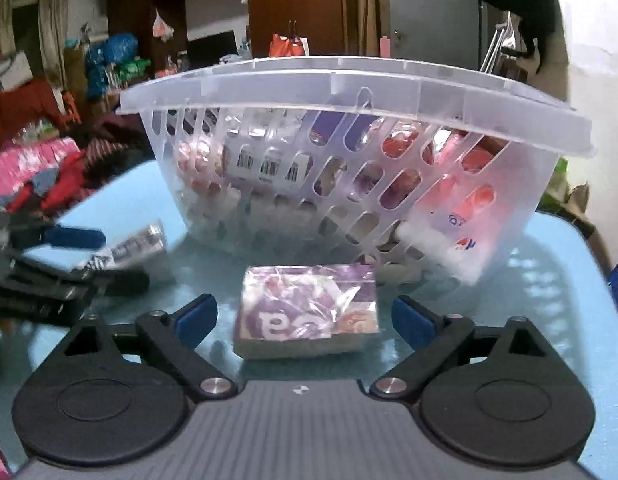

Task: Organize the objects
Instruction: 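Grasp a blue-white box with the left tool while the right tool grasps a purple printed box, then carry both boxes over the white basket and open both tools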

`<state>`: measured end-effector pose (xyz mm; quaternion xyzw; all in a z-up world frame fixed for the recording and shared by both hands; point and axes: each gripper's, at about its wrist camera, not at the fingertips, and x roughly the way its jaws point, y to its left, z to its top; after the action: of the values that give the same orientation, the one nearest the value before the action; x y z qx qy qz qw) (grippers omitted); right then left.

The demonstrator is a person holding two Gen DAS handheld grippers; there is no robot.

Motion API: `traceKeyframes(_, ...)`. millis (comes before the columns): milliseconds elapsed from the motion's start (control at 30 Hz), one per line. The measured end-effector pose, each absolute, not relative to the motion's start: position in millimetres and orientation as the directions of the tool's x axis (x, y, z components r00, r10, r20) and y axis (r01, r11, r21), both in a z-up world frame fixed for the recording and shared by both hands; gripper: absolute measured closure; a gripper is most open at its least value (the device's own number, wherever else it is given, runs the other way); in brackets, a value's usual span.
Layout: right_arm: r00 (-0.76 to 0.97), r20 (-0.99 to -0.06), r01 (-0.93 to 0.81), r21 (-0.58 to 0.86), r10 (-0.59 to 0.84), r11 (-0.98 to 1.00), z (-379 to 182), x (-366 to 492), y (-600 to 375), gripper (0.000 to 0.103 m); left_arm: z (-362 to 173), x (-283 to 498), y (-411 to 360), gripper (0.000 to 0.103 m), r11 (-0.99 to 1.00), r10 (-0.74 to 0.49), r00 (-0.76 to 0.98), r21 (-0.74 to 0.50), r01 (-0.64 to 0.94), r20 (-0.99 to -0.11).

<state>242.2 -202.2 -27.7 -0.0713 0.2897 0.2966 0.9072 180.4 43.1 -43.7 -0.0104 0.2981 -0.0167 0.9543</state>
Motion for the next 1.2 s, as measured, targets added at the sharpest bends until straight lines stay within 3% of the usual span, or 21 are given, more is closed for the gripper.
traceKeyframes(67,0.663,-0.568,-0.578,0.025,0.487,0.815,-28.3,240.4,-200.3,0.008,-47.3,178.0,37.6,0.014,0.999,-0.033,0.82,-0.003,0.038,-0.571)
traceKeyframes(167,0.66,-0.581,-0.579,0.011,0.476,0.815,-30.3,239.6,-195.5,0.022,-49.1,179.5,31.8,0.025,0.999,-0.026,0.813,0.023,0.048,-0.581)
traceKeyframes(200,0.659,-0.586,-0.58,0.003,0.472,0.814,-30.6,239.8,-193.6,0.03,-48.7,178.6,32.5,0.035,0.999,-0.026,0.817,0.02,0.046,-0.576)
traceKeyframes(267,0.669,-0.574,-0.579,-0.005,0.472,0.815,-30.1,237.5,-193.9,0.03,-49.3,178.7,34.6,0.057,0.999,-0.022,0.819,0.019,0.04,-0.573)
traceKeyframes(333,0.678,-0.548,-0.583,0.004,0.49,0.812,-28.3,233.4,-198.7,0.031,-48.2,175.8,37.3,0.063,0.999,-0.049,0.824,-0.011,0.051,-0.564)
traceKeyframes(567,0.668,-0.449,-0.644,0.05,0.593,0.763,-22.2,220.6,-209.7,0.031,-45.3,163.6,50.6,0.064,0.993,-0.104,0.867,-0.097,0.065,-0.487)
traceKeyframes(733,0.654,-0.378,-0.688,0.063,0.655,0.723,-17.6,206.3,-215.9,0.031,-38.5,140.5,52.7,0.064,0.988,-0.125,0.916,-0.13,0.08,-0.381)
traceKeyframes(967,0.726,-0.12,-0.679,0.027,0.677,0.733,48.8,147.5,-249.8,0.031,32.1,108.6,35.6,0.063,0.978,-0.194,0.963,-0.113,0.175,-0.189)
traceKeyframes(1067,0.77,-0.081,-0.636,-0.019,0.633,0.772,92.6,177.1,-242.7,0.031,74.8,153.2,27.8,0.063,0.977,-0.197,0.957,-0.123,0.174,-0.214)
traceKeyframes(1200,0.8,-0.173,-0.587,-0.025,0.575,0.809,115.5,244.3,-221.8,0.031,90.2,229.8,17.2,0.063,0.986,-0.154,0.93,-0.112,0.123,-0.333)
